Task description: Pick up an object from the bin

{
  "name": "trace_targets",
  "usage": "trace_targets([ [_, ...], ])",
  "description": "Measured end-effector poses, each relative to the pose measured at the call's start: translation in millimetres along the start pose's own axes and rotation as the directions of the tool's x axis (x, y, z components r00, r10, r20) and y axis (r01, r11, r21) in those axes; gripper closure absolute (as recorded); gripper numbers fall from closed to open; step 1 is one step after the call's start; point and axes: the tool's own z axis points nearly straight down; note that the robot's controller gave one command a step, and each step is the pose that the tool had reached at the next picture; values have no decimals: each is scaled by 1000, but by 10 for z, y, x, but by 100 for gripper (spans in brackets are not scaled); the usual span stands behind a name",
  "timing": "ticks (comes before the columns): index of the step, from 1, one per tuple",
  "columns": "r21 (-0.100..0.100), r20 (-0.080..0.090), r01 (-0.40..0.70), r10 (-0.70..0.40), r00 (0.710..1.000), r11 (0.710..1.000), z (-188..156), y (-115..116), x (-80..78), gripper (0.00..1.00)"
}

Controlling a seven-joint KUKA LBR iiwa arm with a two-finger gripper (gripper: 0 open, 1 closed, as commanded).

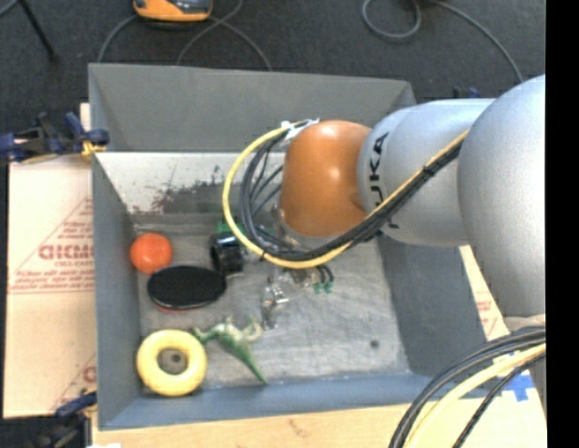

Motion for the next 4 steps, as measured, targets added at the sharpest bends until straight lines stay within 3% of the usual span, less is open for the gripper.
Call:
trace_targets([
  [1,0,1,67,-67,998,998,121,76,102,0],
  [2,-7,-10,330,-330,944,944,235,220,194,0],
  [3,6,9,388,-388,922,922,392,1000,361,100],
  [4,5,9,385,-385,923,923,392,993,360,100],
])
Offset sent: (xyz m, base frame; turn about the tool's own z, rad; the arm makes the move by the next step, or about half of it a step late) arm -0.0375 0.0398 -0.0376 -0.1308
